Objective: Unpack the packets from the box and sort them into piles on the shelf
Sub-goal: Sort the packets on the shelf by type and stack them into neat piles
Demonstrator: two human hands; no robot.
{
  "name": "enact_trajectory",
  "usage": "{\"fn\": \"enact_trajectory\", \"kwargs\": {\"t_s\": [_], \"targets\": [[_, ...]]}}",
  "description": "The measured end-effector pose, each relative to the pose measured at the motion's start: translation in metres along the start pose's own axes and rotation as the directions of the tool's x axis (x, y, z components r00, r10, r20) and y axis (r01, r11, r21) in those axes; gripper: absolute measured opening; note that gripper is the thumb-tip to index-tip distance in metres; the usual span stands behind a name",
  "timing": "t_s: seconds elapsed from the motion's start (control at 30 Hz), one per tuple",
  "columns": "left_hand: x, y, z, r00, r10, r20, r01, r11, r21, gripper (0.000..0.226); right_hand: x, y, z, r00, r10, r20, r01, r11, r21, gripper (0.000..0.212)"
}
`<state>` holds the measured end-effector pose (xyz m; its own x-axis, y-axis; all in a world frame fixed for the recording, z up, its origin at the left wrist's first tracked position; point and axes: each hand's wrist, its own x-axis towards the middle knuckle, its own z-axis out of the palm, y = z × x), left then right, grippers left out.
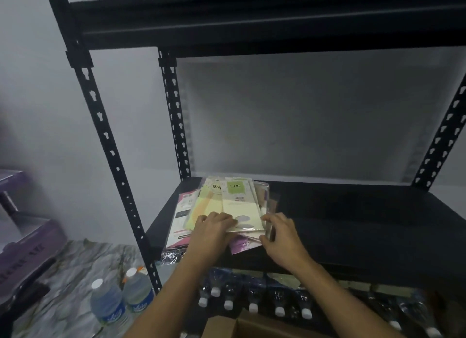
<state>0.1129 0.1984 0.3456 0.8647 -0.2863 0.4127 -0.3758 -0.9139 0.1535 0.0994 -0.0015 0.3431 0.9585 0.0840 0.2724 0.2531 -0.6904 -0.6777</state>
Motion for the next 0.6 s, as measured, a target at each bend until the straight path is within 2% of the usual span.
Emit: {"fn": "enact_trajectory", "kwargs": {"t_s": [0.1,0.17,0.23,0.3,0.37,0.47,0.53,0.6], "targets": [[-0.002,-0.002,-0.004,0.987,0.008,-0.163,-0.032,0.99,-0.14,0.033,0.001,0.005,-0.007,0.998,0.016,-0.06,-0.013,0.999,0.051,0.044],[-0.001,0.002,-0.015,0.95,-0.095,-0.296,0.006,0.958,-0.288,0.03,0.001,0.003,-0.011,0.991,0.058,-0.122,-0.039,0.988,0.151,0.036],[0.0,0.009,-0.027,0.871,-0.244,-0.426,0.03,0.893,-0.45,0.024,0.001,-0.001,-0.016,0.979,0.123,-0.163,-0.075,0.959,0.272,0.026],[-0.002,0.021,-0.037,0.774,-0.414,-0.478,0.045,0.79,-0.611,0.02,-0.001,-0.006,-0.02,0.968,0.2,-0.148,-0.126,0.907,0.403,0.016],[-0.005,0.038,-0.043,0.719,-0.57,-0.397,0.038,0.604,-0.796,0.015,-0.004,-0.014,-0.023,0.964,0.261,-0.045,-0.195,0.815,0.545,0.016],[-0.017,0.069,-0.039,0.651,-0.747,-0.138,0.046,0.22,-0.974,0.014,-0.009,-0.032,-0.028,0.945,0.288,0.157,-0.305,0.599,0.74,0.026],[-0.025,0.093,-0.032,0.647,-0.759,0.074,0.019,-0.082,-0.996,0.02,-0.012,-0.041,-0.032,0.941,0.271,0.203,-0.311,0.455,0.834,0.027],[-0.032,0.116,-0.025,0.674,-0.707,0.216,-0.022,-0.311,-0.95,0.026,-0.015,-0.045,-0.036,0.952,0.258,0.167,-0.258,0.376,0.89,0.025]]}}
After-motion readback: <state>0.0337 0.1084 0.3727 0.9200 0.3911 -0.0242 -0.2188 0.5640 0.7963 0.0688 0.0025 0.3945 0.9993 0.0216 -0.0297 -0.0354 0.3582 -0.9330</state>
